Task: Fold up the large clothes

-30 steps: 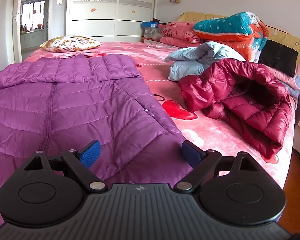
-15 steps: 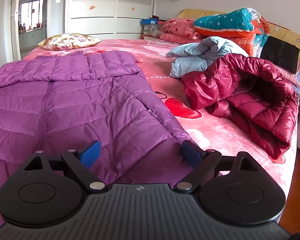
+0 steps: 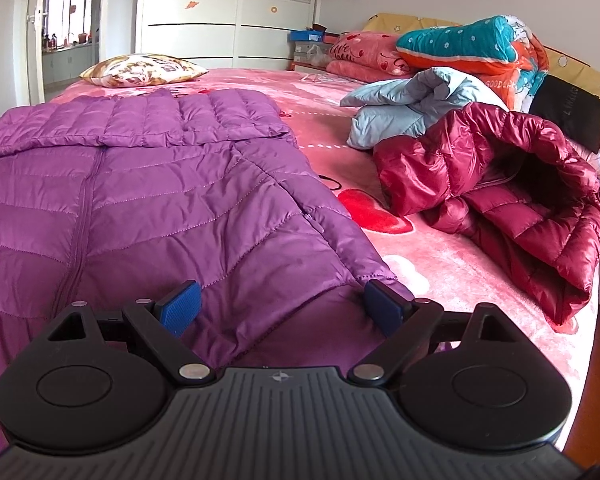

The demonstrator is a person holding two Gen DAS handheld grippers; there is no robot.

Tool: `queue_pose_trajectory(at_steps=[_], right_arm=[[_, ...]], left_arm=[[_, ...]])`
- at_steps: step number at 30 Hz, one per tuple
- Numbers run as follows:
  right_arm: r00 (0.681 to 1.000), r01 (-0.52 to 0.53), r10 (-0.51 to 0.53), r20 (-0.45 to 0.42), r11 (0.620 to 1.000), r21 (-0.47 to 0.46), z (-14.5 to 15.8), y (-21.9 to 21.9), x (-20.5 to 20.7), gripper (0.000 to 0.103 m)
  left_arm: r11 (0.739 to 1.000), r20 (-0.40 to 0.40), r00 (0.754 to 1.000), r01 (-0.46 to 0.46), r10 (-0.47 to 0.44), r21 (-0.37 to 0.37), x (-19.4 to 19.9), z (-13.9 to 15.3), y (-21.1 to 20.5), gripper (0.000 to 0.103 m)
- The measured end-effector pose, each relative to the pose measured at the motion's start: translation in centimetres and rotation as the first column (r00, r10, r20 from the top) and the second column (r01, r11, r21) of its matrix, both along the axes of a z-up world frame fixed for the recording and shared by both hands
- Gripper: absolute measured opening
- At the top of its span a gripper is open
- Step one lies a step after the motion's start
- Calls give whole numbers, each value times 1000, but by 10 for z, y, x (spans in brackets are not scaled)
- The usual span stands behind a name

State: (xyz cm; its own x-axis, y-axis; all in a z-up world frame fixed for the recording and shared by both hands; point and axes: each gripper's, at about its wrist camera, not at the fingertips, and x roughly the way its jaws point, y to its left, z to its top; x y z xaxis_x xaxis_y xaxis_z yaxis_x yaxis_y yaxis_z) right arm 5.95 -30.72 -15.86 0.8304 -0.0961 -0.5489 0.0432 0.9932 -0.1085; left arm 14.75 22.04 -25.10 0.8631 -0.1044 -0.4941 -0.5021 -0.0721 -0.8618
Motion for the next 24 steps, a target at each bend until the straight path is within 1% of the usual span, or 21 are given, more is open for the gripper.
queue_pose_trajectory(at_steps=[1, 3, 5, 6, 7, 8, 9, 10, 11, 12, 13, 14, 16, 17, 18, 19, 20, 21, 22, 23, 24], right_arm=[[1000, -1, 1, 1, 1000, 4, 0, -1, 0, 103], [1000, -4, 4, 3, 1000, 15, 1, -2, 1, 103], [1000, -9, 9, 6, 1000, 24, 1, -3, 2, 103], [1000, -12, 12, 8, 999, 30, 1, -4, 3, 103], [1000, -14, 13, 9, 999, 38, 2, -6, 3, 103], [1000, -14, 14, 11, 999, 48, 2, -7, 4, 103], [1000, -16, 15, 13, 998, 61, 3, -8, 4, 103], [1000, -17, 16, 15, 997, 72, 3, -10, 5, 103], [1000, -18, 16, 19, 996, 85, 4, -11, 5, 103], [1000, -18, 15, 23, 995, 101, 5, -13, 6, 103], [1000, -16, 13, 27, 992, 122, 5, -15, 7, 103], [1000, -13, 9, 30, 989, 145, 6, -17, 8, 103], [999, -10, 2, 38, 982, 189, 7, -22, 11, 103], [999, -9, 1, 41, 978, 207, 8, -25, 12, 103], [999, -11, 1, 44, 975, 223, 8, -27, 13, 103], [999, -14, 3, 48, 972, 235, 9, -28, 13, 103], [999, -16, 3, 51, 969, 246, 9, -30, 14, 103], [999, -17, 3, 54, 965, 262, 10, -32, 14, 103], [998, -17, 1, 56, 959, 283, 10, -35, 14, 103], [998, -16, -1, 57, 953, 302, 10, -37, 14, 103], [998, -15, -3, 57, 947, 320, 10, -39, 14, 103]], left_arm=[[999, 4, 1000, 0, 0, 47, 1, 10, 0, 19], [990, 12, 1000, 1, -2, 143, 4, 32, -2, 16], [971, 15, 1000, -8, 5, 239, 9, 58, -6, 15], [955, 12, 1000, -13, 10, 297, 9, 73, -9, 14], [926, 11, 1000, -17, 14, 377, 12, 92, -15, 14], [885, 12, 1000, -18, 14, 465, 14, 111, -24, 14], [824, 15, 1000, -13, 6, 567, 19, 133, -36, 14], [753, 18, 1000, -3, -12, 659, 24, 154, -52, 14], [666, 22, 999, 17, -49, 746, 31, 176, -72, 14], [592, 21, 995, 40, -95, 805, 38, 192, -91, 14], [512, 10, 988, 72, -155, 856, 46, 208, -115, 15], [431, -8, 976, 104, -218, 897, 53, 221, -140, 15], [262, -46, 940, 140, -338, 955, 66, 240, -193, 15], [169, -88, 912, 167, -400, 971, 73, 245, -221, 15], [68, -158, 873, 213, -462, 975, 80, 248, -250, 17], [-24, -239, 822, 266, -517, 964, 89, 247, -276, 19], [-92, -302, 779, 303, -550, 949, 96, 243, -296, 19], [-169, -368, 737, 333, -567, 928, 101, 237, -315, 20], [-255, -440, 694, 359, -571, 898, 105, 229, -333, 26], [-332, -507, 650, 383, -567, 862, 106, 222, -347, 30], [-400, -565, 613, 400, -552, 825, 104, 215, -358, 34]])
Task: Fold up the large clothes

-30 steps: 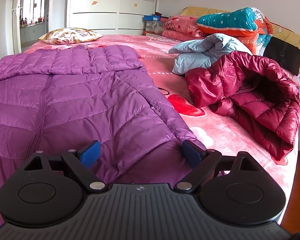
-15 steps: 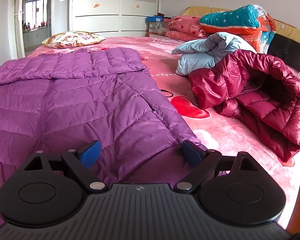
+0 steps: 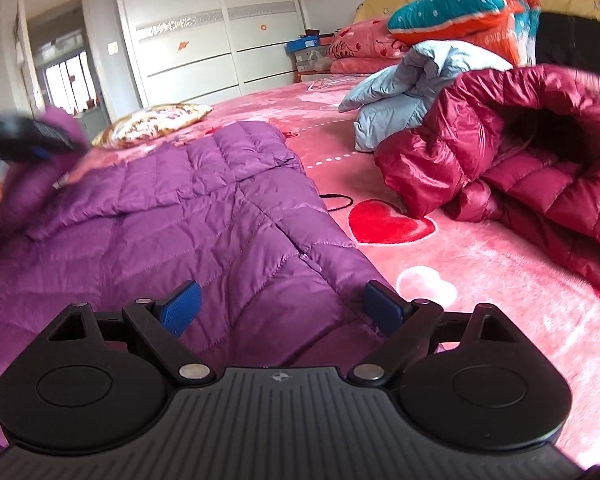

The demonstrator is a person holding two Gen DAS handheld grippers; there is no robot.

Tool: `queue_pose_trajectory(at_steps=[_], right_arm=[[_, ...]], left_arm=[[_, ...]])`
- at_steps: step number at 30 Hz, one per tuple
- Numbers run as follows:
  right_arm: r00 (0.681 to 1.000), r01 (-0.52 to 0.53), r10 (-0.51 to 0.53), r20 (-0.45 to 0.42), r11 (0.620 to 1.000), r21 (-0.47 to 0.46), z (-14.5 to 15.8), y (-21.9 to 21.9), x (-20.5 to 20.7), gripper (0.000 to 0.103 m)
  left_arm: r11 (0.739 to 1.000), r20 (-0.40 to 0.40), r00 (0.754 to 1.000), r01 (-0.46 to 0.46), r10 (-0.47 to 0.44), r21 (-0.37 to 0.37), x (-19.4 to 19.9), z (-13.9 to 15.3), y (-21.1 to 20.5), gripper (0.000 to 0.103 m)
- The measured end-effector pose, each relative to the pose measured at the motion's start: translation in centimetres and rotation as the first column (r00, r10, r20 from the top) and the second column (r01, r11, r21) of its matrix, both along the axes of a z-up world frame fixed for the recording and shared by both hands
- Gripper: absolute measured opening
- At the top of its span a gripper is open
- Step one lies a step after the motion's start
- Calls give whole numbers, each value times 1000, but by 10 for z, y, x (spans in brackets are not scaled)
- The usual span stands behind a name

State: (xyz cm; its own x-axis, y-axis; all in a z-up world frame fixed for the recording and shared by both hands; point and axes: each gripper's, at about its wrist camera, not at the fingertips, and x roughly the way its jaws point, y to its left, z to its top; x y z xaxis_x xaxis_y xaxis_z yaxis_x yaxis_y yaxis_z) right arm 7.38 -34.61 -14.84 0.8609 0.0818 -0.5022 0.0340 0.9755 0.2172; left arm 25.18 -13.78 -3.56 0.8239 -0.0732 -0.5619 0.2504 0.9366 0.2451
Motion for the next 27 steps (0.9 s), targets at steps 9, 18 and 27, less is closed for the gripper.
queue_pose_trajectory(at_steps=[9, 18, 27], right_arm=[[997, 74, -71, -27, 983, 166, -1, -34, -2, 103], [958, 287, -254, -133, 858, 426, -23, -85, -19, 103], [966, 256, -240, -91, 874, 412, -11, -84, -36, 103]], left_arm=[[966, -28, 993, 116, -112, 231, -30, -4, -21, 69], [898, 42, 974, 187, -221, 398, -62, -2, -51, 73], [633, 109, 910, 188, -400, 751, -106, -54, -81, 77]])
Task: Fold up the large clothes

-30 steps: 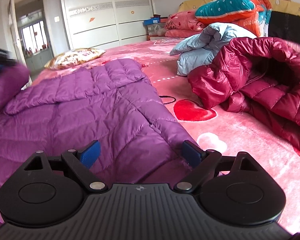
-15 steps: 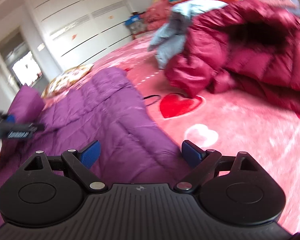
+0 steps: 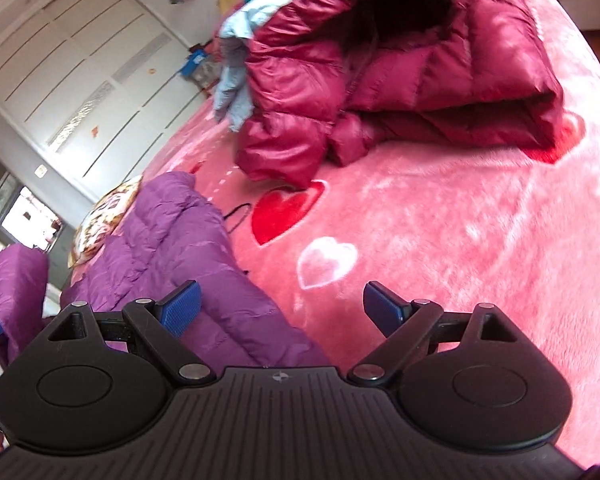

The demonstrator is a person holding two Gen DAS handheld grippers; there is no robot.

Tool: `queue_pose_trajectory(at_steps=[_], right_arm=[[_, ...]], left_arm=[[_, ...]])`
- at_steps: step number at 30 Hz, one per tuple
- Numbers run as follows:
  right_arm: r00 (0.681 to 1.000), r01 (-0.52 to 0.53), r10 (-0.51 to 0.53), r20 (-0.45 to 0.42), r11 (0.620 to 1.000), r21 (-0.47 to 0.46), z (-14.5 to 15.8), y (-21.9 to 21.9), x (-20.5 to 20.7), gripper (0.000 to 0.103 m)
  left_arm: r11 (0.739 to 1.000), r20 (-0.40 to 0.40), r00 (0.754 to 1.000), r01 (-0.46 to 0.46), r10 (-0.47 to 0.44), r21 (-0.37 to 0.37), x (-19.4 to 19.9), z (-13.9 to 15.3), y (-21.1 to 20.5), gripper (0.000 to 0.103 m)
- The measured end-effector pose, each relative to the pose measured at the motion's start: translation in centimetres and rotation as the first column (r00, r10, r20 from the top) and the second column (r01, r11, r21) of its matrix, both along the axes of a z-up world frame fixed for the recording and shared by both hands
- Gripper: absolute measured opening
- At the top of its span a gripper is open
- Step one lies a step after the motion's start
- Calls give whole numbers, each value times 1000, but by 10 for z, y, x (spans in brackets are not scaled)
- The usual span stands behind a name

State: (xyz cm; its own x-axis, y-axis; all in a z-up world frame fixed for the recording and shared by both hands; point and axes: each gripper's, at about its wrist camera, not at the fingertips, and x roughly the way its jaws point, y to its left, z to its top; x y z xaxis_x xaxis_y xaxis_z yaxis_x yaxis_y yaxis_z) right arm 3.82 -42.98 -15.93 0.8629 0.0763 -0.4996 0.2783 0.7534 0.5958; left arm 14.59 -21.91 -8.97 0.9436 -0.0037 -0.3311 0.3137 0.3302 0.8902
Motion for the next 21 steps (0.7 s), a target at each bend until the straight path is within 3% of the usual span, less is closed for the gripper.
queue_pose_trajectory(at_steps=[4, 8, 11, 16, 18, 21], right_arm=[[998, -50, 52, 23, 997, -64, 10, 6, 5, 103], [995, -97, 102, 22, 983, -156, 21, 13, 11, 103], [988, -133, 147, 35, 953, -271, 42, 22, 13, 103], [956, -237, 280, 92, 915, -326, 95, 45, 31, 103], [921, -305, 375, 106, 863, -404, 122, 72, 45, 103], [839, -425, 535, 95, 755, -500, 159, 123, 73, 103]], left_arm=[[985, 108, 991, 58, -77, 165, -12, -28, -3, 78], [968, 95, 986, 110, -134, 224, -17, -45, 3, 81], [978, 74, 990, 105, -120, 180, -14, -47, 4, 81], [995, 39, 996, 79, -82, 65, -2, -46, 9, 84], [996, 26, 996, 82, -82, 29, 1, -45, 13, 85], [996, 16, 996, 87, -87, -13, 6, -44, 18, 92]])
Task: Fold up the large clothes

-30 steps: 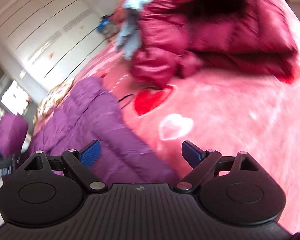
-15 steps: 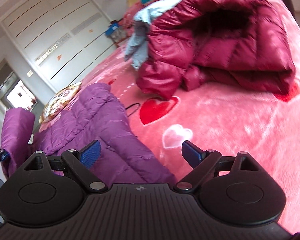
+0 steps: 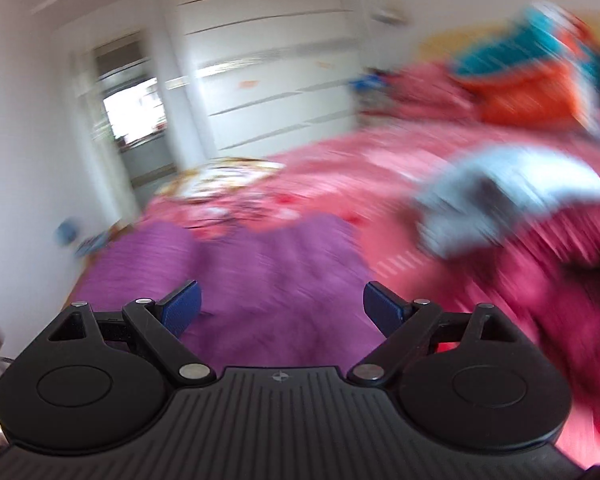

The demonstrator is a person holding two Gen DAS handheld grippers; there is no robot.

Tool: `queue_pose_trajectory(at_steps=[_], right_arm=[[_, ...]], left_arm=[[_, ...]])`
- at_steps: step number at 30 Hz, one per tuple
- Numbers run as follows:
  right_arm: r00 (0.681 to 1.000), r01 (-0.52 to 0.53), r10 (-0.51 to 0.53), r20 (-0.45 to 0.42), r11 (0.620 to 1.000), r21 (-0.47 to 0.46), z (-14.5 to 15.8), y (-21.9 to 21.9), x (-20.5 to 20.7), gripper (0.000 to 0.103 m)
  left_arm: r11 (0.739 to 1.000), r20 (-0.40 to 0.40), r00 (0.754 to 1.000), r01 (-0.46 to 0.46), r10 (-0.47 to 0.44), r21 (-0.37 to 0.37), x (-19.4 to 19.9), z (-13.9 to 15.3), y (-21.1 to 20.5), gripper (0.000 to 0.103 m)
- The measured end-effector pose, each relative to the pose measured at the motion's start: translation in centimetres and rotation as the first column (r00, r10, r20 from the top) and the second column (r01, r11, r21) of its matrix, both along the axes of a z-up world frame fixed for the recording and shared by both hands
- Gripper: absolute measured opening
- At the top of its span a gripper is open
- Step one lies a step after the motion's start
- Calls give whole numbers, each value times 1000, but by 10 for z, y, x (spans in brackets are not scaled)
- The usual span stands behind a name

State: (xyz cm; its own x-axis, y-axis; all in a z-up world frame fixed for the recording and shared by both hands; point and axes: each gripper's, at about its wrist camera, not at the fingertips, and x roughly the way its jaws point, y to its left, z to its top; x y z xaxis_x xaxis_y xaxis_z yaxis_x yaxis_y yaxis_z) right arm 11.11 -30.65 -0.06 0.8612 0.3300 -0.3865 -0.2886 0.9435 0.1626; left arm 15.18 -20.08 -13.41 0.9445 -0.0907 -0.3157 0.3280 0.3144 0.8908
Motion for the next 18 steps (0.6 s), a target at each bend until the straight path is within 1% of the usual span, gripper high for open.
queue_pose_trajectory(at_steps=[2, 4, 6, 8, 11, 14, 15, 17, 18], right_arm=[[993, -115, 115, 5, 991, -76, 17, 40, 21, 103], [975, -219, 223, 2, 959, -182, 29, 84, 38, 103], [944, -316, 330, 0, 904, -286, 37, 127, 51, 103], [900, -413, 435, -19, 840, -353, 40, 164, 62, 103], [817, -542, 569, -91, 704, -459, 34, 221, 76, 103], [750, -605, 639, -169, 562, -564, 17, 271, 89, 103], [724, -630, 660, -200, 515, -581, 9, 286, 93, 103], [679, -672, 688, -256, 440, -596, -8, 308, 103, 103], [661, -684, 695, -284, 401, -610, -19, 320, 107, 103]], left_arm=[[999, 0, 1000, -1, 1, -34, 3, 1, 4, 95], [998, -13, 1000, 3, -4, -63, 6, 1, 7, 96], [997, -22, 1000, 6, -8, -82, 7, 1, 10, 96], [995, -27, 1000, 12, -15, -97, 8, 0, 12, 97], [993, -38, 999, 13, -18, -116, 11, -2, 13, 97], [991, -41, 999, 10, -16, -133, 14, -4, 14, 98], [990, -42, 999, 12, -18, -138, 15, -4, 15, 98], [988, -40, 999, 10, -17, -152, 13, -5, 17, 99], [987, -38, 999, 9, -15, -160, 14, -4, 17, 99]])
